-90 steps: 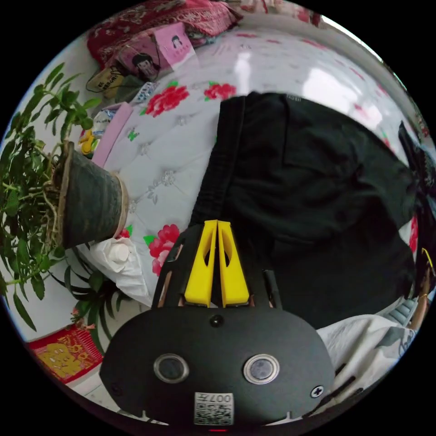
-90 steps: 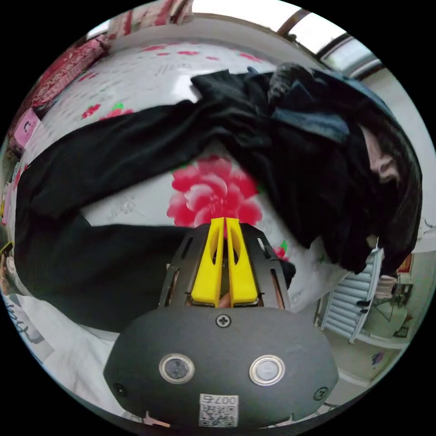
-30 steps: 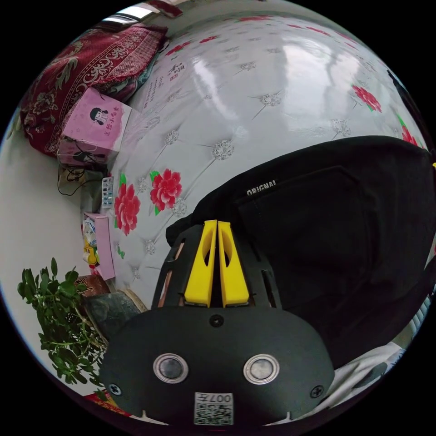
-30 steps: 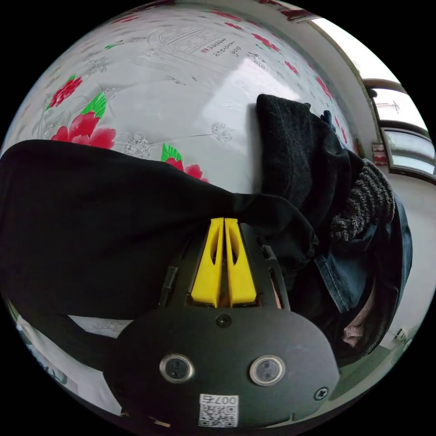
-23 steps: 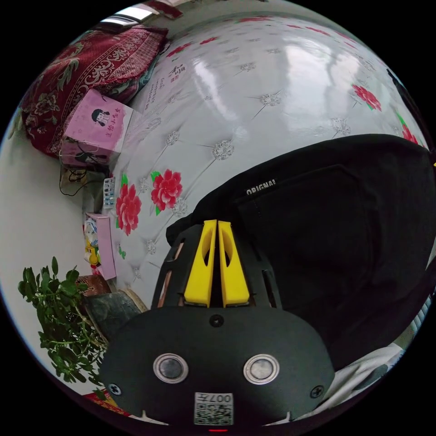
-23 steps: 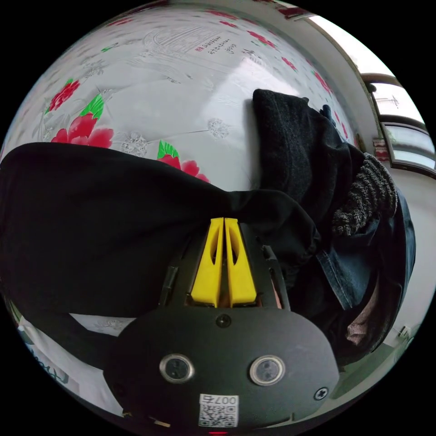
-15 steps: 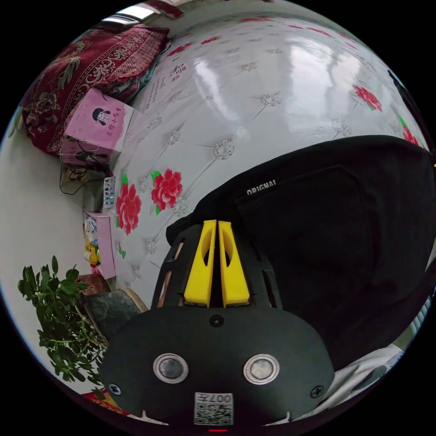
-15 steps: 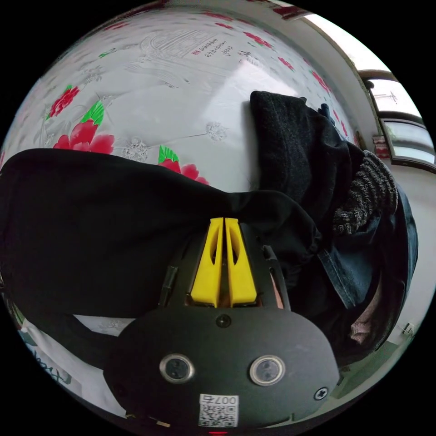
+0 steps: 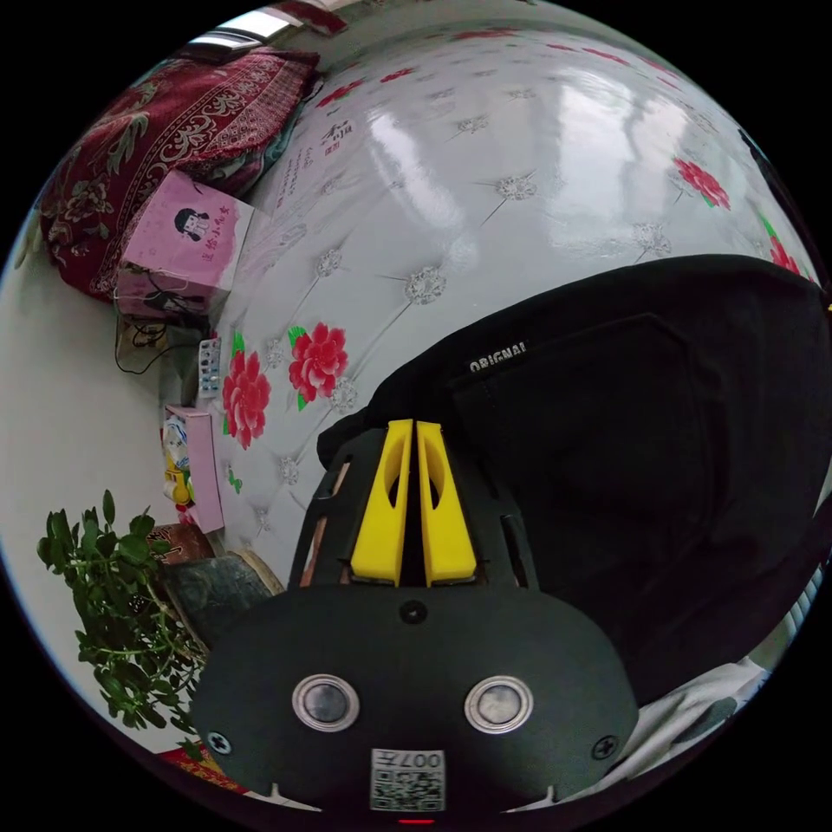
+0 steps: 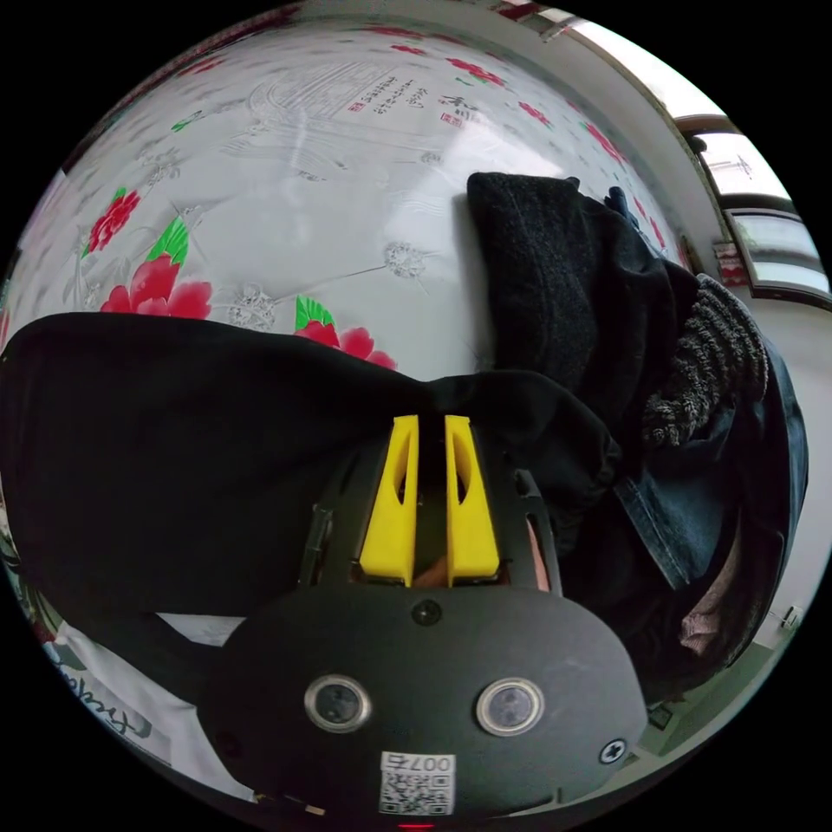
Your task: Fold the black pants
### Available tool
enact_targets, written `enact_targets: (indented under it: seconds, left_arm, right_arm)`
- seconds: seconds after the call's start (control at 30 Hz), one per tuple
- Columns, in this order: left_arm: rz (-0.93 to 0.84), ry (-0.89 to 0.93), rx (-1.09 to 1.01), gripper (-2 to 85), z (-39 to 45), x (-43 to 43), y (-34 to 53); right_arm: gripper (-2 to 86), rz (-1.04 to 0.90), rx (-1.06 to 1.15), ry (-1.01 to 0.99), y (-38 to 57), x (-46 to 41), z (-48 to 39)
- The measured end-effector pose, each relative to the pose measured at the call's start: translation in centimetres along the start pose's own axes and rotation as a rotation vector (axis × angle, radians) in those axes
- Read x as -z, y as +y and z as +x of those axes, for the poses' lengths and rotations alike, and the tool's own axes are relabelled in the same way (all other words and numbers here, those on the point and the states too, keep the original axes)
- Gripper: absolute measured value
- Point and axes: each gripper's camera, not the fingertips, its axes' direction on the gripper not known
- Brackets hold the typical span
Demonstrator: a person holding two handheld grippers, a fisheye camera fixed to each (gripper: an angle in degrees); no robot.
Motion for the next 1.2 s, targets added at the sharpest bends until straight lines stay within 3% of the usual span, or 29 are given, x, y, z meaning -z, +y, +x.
enact_targets:
  seconds: [0.27, 0.5, 0.67, 0.93, 1.2]
  left_arm:
    - [-0.003, 0.020, 0.012, -1.0, -0.7, -0.1, 0.1]
    - [0.047, 0.057, 0.057, -0.9, -2.4, 1.4, 1.2]
    - [0.100, 0.050, 0.070, -0.4, -3.9, 3.0, 1.6]
    - [-0.003, 0.088, 0.058, 6.3, -3.4, 0.3, -1.6]
    - [0.035, 0.021, -0.002, -0.5, -2.1, -0.6, -1.8]
  right_arm:
    - [0.0, 0.001, 0.022, -0.053, 0.9, -0.1, 1.5]
    - [-0.1, 0.070, -0.117, -0.232, 3.9, 0.3, 6.2]
    - [0.2, 0.144, -0.149, -0.221, 5.6, 1.8, 7.6]
    - [2.7, 0.072, -0.158, -0.250, 5.3, 0.9, 7.7]
    - [0.7, 0.097, -0.103, -0.227, 8.0, 1.0, 7.4]
